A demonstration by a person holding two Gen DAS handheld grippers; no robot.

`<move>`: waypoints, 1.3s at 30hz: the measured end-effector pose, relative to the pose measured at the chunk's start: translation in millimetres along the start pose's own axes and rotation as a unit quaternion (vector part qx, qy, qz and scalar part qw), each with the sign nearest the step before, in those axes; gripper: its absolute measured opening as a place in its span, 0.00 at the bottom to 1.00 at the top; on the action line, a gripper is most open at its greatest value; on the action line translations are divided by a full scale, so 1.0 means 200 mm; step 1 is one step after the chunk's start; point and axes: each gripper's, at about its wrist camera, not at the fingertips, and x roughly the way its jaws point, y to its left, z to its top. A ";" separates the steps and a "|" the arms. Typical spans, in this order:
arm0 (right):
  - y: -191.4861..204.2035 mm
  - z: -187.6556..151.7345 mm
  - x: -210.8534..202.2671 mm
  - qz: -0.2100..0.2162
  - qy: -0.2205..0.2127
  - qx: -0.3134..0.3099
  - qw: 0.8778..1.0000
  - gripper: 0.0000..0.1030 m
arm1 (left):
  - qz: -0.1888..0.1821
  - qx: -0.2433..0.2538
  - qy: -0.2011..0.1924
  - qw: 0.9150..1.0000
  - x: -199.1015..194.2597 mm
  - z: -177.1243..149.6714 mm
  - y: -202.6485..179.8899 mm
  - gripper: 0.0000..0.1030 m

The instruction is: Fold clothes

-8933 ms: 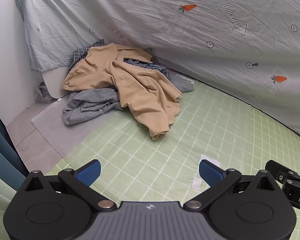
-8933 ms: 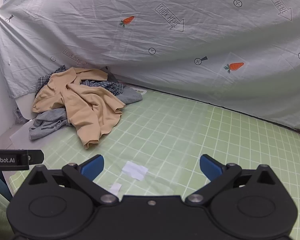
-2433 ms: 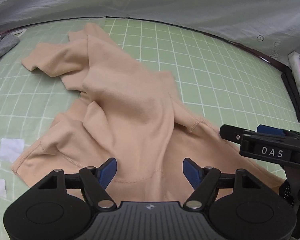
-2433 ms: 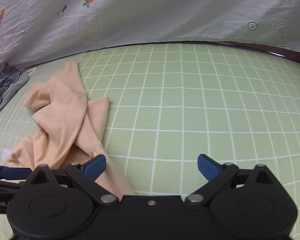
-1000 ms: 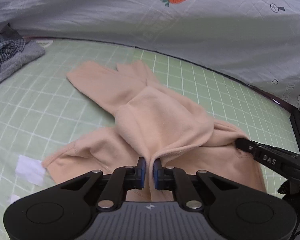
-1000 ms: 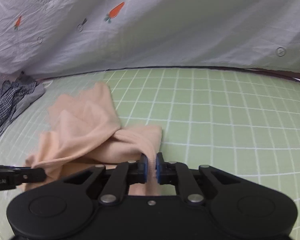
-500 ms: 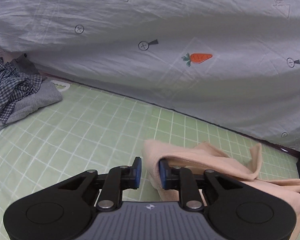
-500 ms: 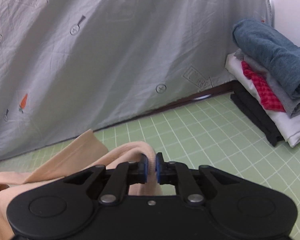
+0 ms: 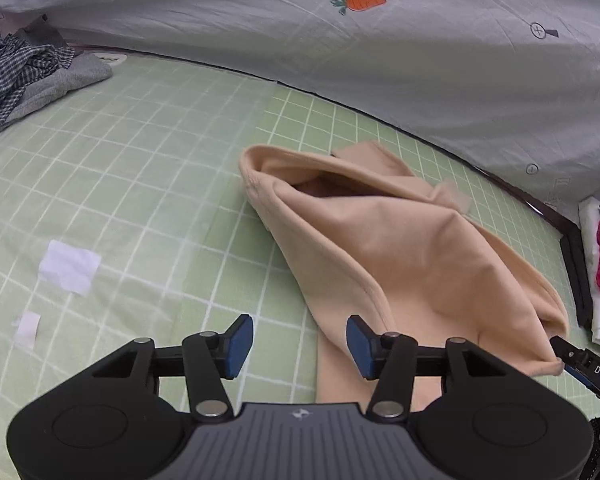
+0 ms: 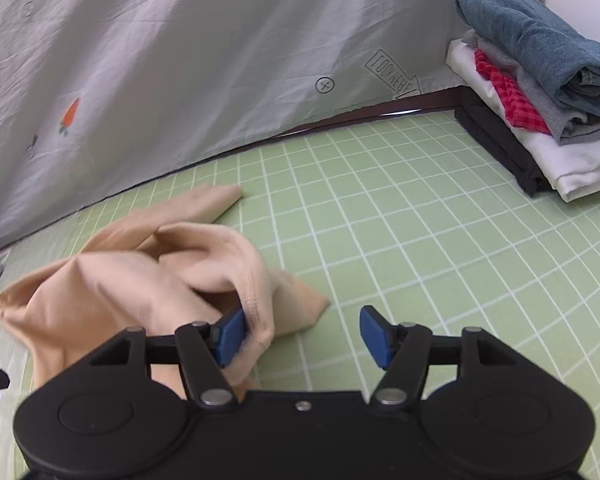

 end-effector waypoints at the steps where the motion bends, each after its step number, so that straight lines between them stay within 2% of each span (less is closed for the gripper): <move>1: 0.00 -0.02 -0.02 0.003 0.000 -0.005 1.000 0.67 | -0.003 0.003 0.001 1.000 -0.01 -0.03 -0.01 0.57; 11: -0.08 -0.15 -0.12 0.016 0.031 -0.057 0.998 0.70 | -0.016 0.052 0.023 0.998 -0.04 -0.29 -0.24 0.67; 15: -0.12 -0.26 -0.09 0.028 0.078 -0.073 0.994 0.71 | -0.008 0.066 0.037 0.997 -0.01 -0.37 -0.30 0.68; 17: -0.15 -0.30 -0.07 0.040 0.099 -0.070 0.992 0.65 | 0.016 0.066 0.044 0.997 0.00 -0.40 -0.31 0.68; 18: -0.16 -0.32 -0.07 0.049 0.106 -0.065 0.991 0.55 | 0.030 0.064 0.047 0.996 0.01 -0.41 -0.31 0.68; 20: -0.18 -0.34 -0.06 0.061 0.116 -0.063 0.989 0.47 | 0.049 0.047 0.044 0.997 0.01 -0.42 -0.28 0.67; 22: -0.17 -0.35 -0.05 0.064 0.122 -0.071 0.988 0.39 | 0.055 0.019 0.043 0.997 -0.01 -0.42 -0.23 0.60; 24: -0.17 -0.35 -0.05 0.064 0.122 -0.079 0.987 0.34 | 0.056 -0.005 0.044 0.997 -0.02 -0.41 -0.17 0.34; 25: -0.17 -0.35 -0.05 0.064 0.122 -0.078 0.987 0.27 | 0.057 -0.011 0.045 0.997 -0.03 -0.41 -0.14 0.26; 26: -0.17 -0.35 -0.05 0.064 0.123 -0.077 0.987 0.15 | 0.059 -0.015 0.046 0.997 -0.03 -0.41 -0.12 0.13; 27: -0.17 -0.35 -0.04 0.063 0.123 -0.075 0.988 0.10 | 0.060 -0.020 0.045 0.997 -0.04 -0.42 -0.10 0.08; 30: -0.18 -0.34 -0.08 0.068 0.109 -0.061 0.990 0.05 | 0.045 -0.058 0.033 0.997 -0.12 -0.40 -0.01 0.06; 34: -0.16 -0.32 -0.22 0.072 0.086 -0.059 0.992 0.03 | -0.002 -0.131 0.018 0.991 -0.31 -0.36 0.13 0.06; 37: -0.15 -0.31 -0.34 0.073 0.071 -0.062 0.993 0.03 | 0.014 -0.140 0.025 0.990 -0.38 -0.39 0.22 0.06; 39: -0.15 -0.37 -0.34 0.077 0.092 -0.046 0.992 0.03 | 0.036 -0.132 0.050 0.989 -0.35 -0.45 0.28 0.07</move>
